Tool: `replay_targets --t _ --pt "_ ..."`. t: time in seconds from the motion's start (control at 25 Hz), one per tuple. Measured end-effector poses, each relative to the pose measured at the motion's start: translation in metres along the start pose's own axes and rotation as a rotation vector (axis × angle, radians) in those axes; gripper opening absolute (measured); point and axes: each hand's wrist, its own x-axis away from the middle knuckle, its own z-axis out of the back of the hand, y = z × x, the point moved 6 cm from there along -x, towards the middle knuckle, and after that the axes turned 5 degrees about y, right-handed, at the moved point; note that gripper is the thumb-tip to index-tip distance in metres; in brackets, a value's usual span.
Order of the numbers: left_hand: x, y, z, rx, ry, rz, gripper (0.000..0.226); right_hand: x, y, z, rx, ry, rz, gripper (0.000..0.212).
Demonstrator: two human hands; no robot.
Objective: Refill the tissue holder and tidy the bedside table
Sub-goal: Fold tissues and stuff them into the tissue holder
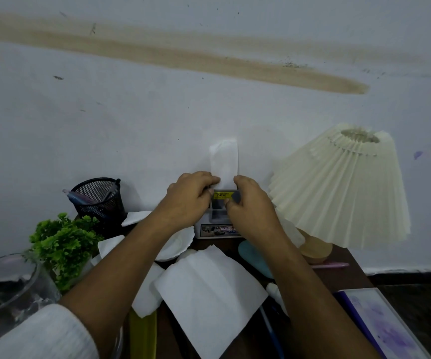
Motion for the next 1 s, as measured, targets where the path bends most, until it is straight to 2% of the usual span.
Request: replay_targets --t 0.12,0.24,0.4,0.56,0.68,0.76,0.84,1.0 --pt "0.000 0.001 -0.001 -0.095 -0.034 -0.002 0.037 0.000 0.000 0.001 -0.015 -0.005 0.009 0.055" --pt "-0.004 0.002 0.000 -0.218 -0.076 -0.024 0.035 -0.001 0.001 0.001 -0.027 -0.004 0.008 0.050" --pt "-0.007 0.000 -0.003 -0.157 -0.077 -0.013 0.040 0.000 0.000 0.003 -0.026 -0.006 -0.016 0.049" --pt "-0.008 -0.001 -0.005 -0.131 -0.069 -0.005 0.040 0.009 -0.008 0.004 0.143 0.027 0.067 0.032" --pt "-0.007 0.002 -0.005 -0.164 -0.113 0.005 0.035 0.017 -0.011 -0.002 0.265 0.019 0.145 0.031" --pt "-0.003 0.004 -0.001 -0.147 -0.091 0.008 0.039 0.024 -0.012 -0.005 0.337 0.014 0.148 0.037" --pt "0.006 0.004 0.007 -0.083 0.006 0.034 0.045 0.032 -0.010 -0.007 0.395 0.031 0.128 0.052" --pt "0.040 -0.003 0.016 0.017 0.132 0.168 0.043 0.054 0.000 -0.008 0.397 0.044 -0.014 0.067"
